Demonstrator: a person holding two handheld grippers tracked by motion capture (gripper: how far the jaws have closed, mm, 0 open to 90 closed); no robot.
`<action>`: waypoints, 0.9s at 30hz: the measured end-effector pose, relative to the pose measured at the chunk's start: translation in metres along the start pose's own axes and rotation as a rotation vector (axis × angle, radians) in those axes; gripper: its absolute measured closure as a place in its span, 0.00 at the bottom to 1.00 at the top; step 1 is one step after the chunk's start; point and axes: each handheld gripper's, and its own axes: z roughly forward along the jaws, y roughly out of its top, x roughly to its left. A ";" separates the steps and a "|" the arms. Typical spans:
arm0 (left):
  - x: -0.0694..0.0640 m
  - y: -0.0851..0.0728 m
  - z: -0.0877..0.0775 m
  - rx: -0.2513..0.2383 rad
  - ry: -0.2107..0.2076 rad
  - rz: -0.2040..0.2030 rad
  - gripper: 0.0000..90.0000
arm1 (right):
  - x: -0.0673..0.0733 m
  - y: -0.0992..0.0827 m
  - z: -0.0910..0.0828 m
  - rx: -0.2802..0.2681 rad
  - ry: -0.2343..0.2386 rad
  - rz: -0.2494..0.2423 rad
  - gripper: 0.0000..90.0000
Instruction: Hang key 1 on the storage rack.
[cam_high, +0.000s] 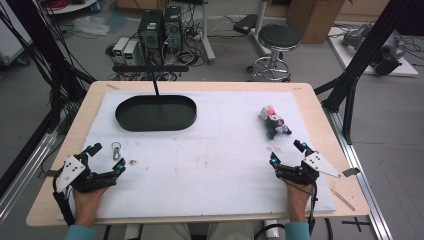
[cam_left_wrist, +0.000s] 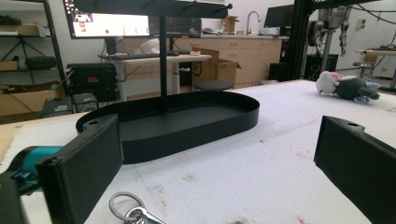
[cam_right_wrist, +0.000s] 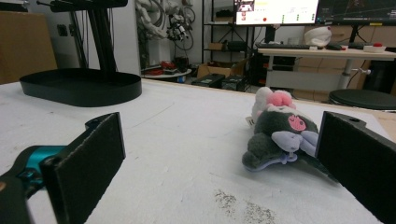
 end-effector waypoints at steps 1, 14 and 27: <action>0.000 0.000 0.000 0.000 0.000 0.000 0.02 | -0.001 0.000 0.000 -0.005 -0.001 -0.002 0.01; 0.000 0.000 0.000 -0.001 0.002 0.000 0.02 | 0.001 0.000 0.000 0.000 -0.001 0.002 0.01; 0.000 0.000 0.000 0.000 0.001 -0.001 0.02 | -0.001 0.002 0.002 0.029 -0.003 0.024 0.01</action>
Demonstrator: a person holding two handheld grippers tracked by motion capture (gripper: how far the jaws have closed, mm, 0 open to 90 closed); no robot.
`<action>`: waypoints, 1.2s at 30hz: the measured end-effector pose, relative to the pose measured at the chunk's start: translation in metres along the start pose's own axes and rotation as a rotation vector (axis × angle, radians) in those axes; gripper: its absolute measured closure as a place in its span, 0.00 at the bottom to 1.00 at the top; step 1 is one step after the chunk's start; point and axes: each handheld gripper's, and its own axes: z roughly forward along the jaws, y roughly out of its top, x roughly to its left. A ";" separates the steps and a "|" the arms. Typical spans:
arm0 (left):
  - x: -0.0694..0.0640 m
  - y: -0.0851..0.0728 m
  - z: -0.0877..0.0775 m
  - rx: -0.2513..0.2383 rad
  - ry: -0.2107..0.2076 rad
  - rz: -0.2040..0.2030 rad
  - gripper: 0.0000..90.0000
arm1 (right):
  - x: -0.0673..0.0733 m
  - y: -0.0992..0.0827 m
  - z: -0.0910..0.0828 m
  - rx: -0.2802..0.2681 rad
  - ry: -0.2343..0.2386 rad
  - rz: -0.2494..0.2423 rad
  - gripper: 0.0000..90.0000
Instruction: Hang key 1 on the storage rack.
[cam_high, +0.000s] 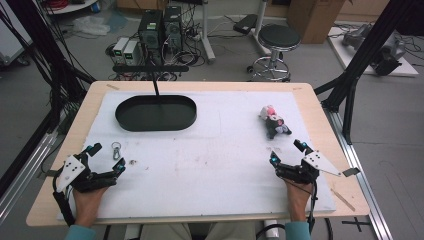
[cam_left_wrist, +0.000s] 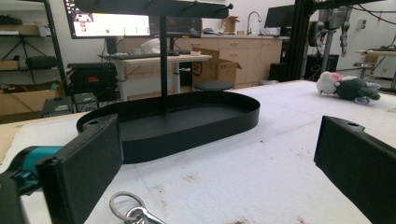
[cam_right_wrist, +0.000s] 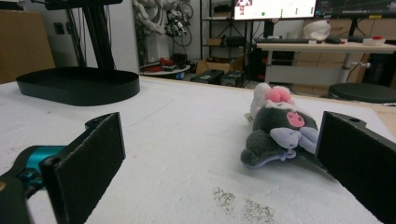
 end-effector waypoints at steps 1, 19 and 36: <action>0.000 0.000 0.000 -0.001 0.001 0.002 0.02 | -0.001 0.001 0.000 0.006 -0.002 -0.002 0.01; 0.000 0.000 0.000 -0.002 0.001 0.002 0.02 | -0.027 0.063 0.008 0.104 -0.038 -0.037 0.01; 0.000 0.000 0.000 -0.003 0.001 0.002 0.02 | -0.062 0.120 0.057 0.347 0.020 -0.059 0.01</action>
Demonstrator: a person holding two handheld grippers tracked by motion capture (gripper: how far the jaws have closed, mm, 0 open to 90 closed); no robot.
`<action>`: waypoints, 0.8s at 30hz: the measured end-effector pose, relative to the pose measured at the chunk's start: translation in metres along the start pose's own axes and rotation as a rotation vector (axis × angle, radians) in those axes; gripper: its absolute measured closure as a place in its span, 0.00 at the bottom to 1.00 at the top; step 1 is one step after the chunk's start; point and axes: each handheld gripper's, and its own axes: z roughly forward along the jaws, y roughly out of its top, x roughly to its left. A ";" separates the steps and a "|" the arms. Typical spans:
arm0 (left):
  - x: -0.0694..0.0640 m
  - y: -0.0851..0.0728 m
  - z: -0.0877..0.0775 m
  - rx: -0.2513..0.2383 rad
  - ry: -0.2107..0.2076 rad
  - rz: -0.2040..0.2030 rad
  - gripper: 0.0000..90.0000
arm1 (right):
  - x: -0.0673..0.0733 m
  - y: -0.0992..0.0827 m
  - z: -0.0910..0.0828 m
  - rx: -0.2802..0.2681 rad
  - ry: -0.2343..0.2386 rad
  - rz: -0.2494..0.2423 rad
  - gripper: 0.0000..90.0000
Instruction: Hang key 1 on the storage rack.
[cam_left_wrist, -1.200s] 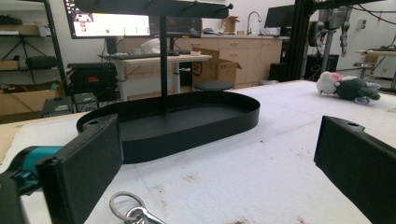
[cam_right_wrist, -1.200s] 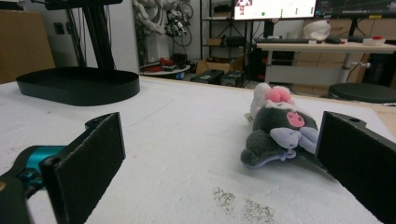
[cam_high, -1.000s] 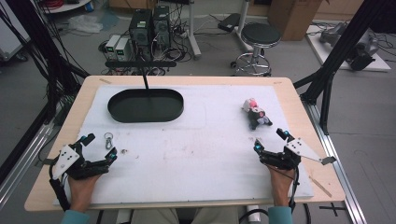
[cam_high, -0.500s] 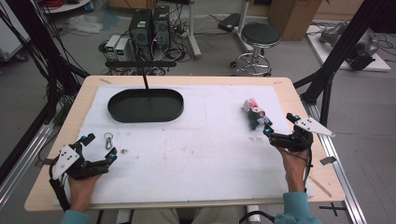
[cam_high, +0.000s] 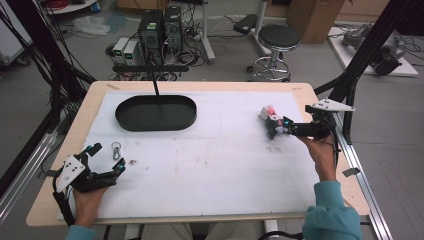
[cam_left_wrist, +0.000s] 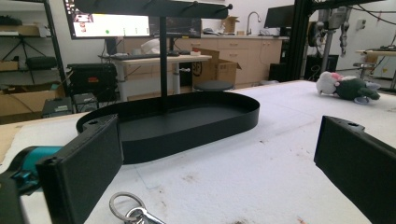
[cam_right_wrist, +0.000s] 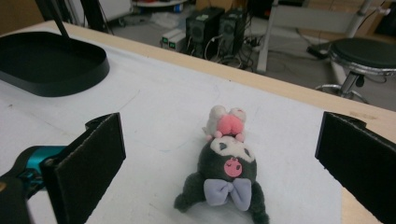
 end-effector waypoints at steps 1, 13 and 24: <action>0.000 0.000 0.000 0.000 0.000 0.000 0.02 | 0.000 0.000 0.000 0.000 0.000 0.000 0.01; 0.000 0.000 0.000 0.002 0.000 -0.001 0.02 | -0.013 0.027 0.039 0.179 0.020 -0.008 0.01; 0.000 0.000 0.000 0.001 0.001 0.001 0.02 | -0.018 0.031 0.064 0.274 0.030 0.006 0.01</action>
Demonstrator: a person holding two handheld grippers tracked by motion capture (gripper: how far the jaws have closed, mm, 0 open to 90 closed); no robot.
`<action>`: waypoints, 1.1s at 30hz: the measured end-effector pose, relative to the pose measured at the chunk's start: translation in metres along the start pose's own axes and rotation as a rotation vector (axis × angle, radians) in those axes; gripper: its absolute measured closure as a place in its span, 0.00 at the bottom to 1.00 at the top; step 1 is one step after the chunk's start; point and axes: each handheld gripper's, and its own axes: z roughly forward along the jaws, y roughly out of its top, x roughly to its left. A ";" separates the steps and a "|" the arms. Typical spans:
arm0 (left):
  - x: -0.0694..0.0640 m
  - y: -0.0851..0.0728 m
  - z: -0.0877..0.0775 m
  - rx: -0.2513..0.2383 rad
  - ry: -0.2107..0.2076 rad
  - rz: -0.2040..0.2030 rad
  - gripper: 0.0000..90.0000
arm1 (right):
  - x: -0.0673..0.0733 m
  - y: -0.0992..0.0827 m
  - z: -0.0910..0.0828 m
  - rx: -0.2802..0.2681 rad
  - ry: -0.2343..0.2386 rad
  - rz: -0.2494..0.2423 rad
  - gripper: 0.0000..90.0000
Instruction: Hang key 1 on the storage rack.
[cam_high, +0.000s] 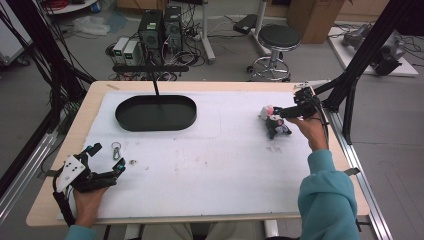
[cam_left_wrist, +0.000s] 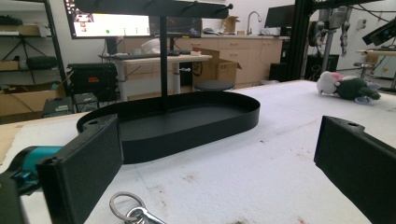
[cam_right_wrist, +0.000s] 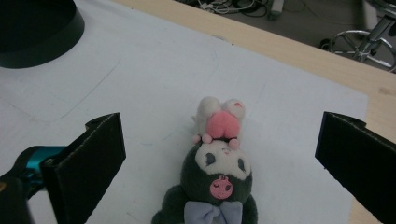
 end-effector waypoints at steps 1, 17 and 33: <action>0.000 0.000 0.000 0.000 0.000 0.000 0.02 | -0.002 -0.002 0.007 0.035 0.004 0.017 0.01; 0.000 0.000 0.000 -0.005 0.002 0.002 0.02 | -0.013 -0.008 0.029 0.116 0.005 0.069 0.01; 0.000 0.000 0.000 -0.004 0.001 0.000 0.02 | -0.011 -0.016 0.058 0.271 -0.009 0.061 0.01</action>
